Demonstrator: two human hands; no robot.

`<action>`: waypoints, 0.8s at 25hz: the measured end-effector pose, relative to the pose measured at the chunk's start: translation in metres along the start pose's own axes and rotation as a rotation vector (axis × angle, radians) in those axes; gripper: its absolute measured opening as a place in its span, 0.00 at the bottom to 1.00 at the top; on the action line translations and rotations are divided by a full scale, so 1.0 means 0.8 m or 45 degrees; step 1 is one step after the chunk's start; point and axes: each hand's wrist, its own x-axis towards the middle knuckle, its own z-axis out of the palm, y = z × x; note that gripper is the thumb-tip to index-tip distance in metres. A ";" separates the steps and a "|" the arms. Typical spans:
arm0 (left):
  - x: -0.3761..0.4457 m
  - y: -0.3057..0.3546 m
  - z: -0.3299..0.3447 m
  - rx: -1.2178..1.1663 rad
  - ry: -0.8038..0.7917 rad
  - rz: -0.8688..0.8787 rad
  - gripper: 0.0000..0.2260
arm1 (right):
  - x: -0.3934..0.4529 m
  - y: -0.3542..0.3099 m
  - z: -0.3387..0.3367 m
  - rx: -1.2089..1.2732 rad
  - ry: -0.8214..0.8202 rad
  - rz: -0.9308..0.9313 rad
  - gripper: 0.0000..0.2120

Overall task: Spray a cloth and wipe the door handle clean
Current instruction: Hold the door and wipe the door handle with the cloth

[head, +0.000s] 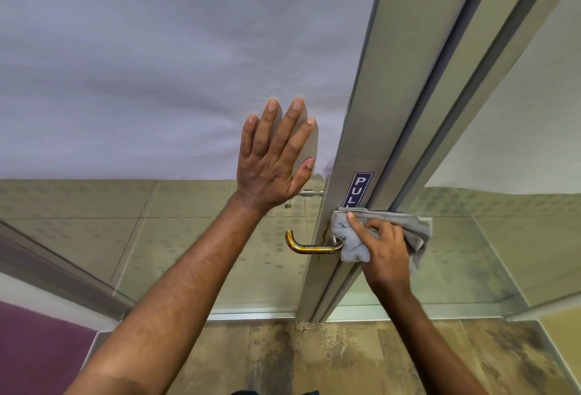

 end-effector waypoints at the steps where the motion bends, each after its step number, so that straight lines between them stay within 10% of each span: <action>1: -0.001 0.000 0.000 0.000 -0.005 -0.002 0.25 | -0.007 -0.006 0.004 0.153 -0.006 0.135 0.29; 7: 0.000 0.002 0.000 0.005 0.004 0.003 0.25 | -0.032 -0.050 -0.002 1.085 0.245 0.712 0.17; 20: -0.002 0.000 0.002 0.026 0.024 0.008 0.25 | -0.038 -0.019 0.059 0.452 0.034 0.435 0.28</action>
